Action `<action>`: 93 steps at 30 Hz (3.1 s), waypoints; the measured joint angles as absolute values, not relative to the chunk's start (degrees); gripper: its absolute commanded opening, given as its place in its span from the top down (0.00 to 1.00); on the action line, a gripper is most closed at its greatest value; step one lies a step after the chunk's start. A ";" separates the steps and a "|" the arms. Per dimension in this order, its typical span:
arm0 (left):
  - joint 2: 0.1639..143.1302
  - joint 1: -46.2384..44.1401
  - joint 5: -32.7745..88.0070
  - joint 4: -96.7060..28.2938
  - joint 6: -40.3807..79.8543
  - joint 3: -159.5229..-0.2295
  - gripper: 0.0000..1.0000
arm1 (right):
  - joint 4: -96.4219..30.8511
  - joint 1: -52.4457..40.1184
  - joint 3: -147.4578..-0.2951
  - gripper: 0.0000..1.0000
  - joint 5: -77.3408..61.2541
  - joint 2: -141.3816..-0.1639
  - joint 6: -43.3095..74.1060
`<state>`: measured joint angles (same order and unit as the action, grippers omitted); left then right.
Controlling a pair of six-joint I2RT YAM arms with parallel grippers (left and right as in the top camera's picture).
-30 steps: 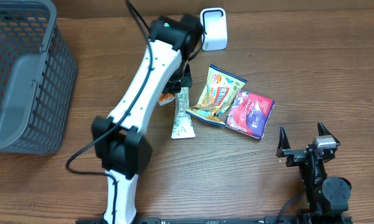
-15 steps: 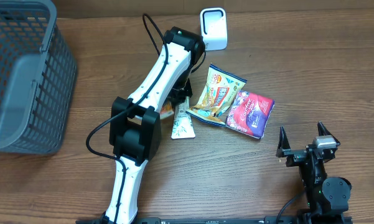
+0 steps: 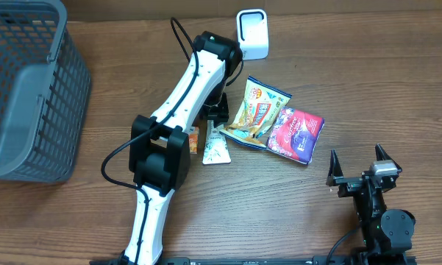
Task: Scan the item barcode
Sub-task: 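Lift the tissue pack out and set it left of the bottle, then raise the left arm aside and move the right gripper toward the red pack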
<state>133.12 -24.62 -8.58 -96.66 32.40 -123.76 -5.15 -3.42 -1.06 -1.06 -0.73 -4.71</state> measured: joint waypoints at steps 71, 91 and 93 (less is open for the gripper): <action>94.96 1.87 -10.48 -96.75 35.42 -128.20 0.00 | -34.35 0.38 -54.94 0.00 -41.76 -63.00 -6.17; 95.00 1.87 -10.50 -96.71 35.42 -128.18 0.00 | -63.75 0.38 -78.72 0.00 -15.35 -74.59 7.97; 95.00 1.87 -10.50 -96.73 35.40 -128.18 0.00 | -63.48 0.38 -79.26 0.00 -15.49 -74.72 8.23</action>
